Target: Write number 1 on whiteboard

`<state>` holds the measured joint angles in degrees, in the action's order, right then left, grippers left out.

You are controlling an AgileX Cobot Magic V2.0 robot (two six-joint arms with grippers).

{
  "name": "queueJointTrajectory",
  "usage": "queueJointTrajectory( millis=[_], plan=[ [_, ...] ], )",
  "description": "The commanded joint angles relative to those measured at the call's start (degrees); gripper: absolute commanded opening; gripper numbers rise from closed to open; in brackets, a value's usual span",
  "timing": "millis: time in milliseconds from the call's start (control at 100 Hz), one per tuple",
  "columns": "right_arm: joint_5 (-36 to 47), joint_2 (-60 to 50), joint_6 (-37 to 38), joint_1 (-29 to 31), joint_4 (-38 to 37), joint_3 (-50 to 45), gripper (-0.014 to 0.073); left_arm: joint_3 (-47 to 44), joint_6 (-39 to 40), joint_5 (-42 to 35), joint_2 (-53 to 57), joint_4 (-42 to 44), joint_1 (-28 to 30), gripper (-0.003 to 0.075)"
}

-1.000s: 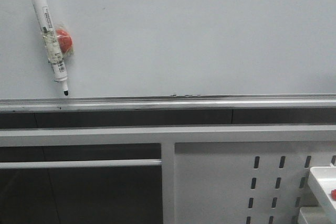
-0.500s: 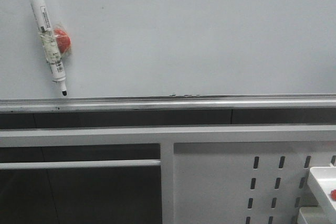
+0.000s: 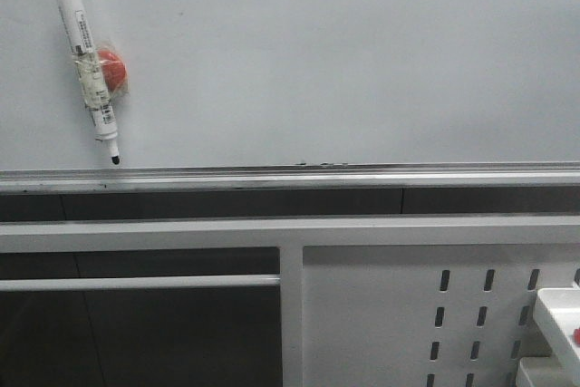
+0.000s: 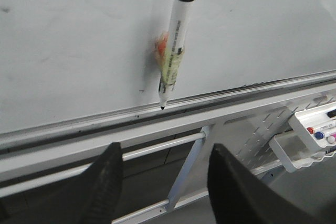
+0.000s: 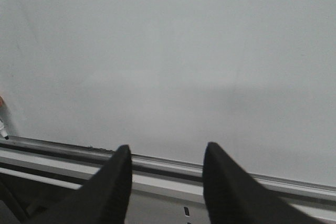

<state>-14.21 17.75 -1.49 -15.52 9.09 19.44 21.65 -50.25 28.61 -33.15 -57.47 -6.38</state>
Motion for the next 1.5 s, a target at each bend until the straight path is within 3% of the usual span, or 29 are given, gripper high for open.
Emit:
queueJointTrajectory(
  millis=[0,90,400,480,670,830,900,1040,1210,1490],
  plan=[
    [5.7,2.3,-1.0,0.2,-0.7,2.1,0.0288,2.3,-12.8,-2.9,-2.1,-12.2,-0.9,0.0344],
    [6.5,3.0,-1.0,0.2,-0.7,2.1,0.0288,2.2,-19.6,-6.3,-3.1,-17.5,-3.0,0.0344],
    [7.0,3.2,-1.1,0.2,-2.6,2.1,0.0305,2.0,-20.3,-18.0,-9.5,-18.9,-12.9,0.0344],
    [7.0,3.4,-1.1,0.2,-3.4,2.1,0.0333,1.9,-21.5,-23.2,-12.4,-18.8,-17.8,0.0335],
    [6.1,4.5,-1.1,0.2,-4.1,2.1,0.0341,1.9,-21.5,-44.7,-17.9,-18.3,-32.2,0.0274],
    [6.0,5.1,-1.1,0.2,-4.1,2.1,0.0341,1.9,-21.0,-53.7,-23.4,-18.0,-45.3,0.0277],
    [6.0,5.1,-1.1,0.2,-4.1,2.1,0.0341,1.9,-16.5,-60.8,-26.0,-20.5,-50.1,0.0299],
    [6.0,5.1,-1.1,0.2,-4.1,2.1,0.0341,1.9,3.3,-76.3,-28.9,-19.9,-55.3,0.0386],
    [6.0,5.1,-1.1,0.2,-4.1,2.1,0.0341,1.9,16.7,-74.7,-29.1,-8.3,-55.4,0.0403],
    [6.0,5.1,-1.1,0.2,-4.1,2.1,0.0341,1.9,22.7,-75.9,-32.3,-8.3,-52.1,0.0400]
  ],
)
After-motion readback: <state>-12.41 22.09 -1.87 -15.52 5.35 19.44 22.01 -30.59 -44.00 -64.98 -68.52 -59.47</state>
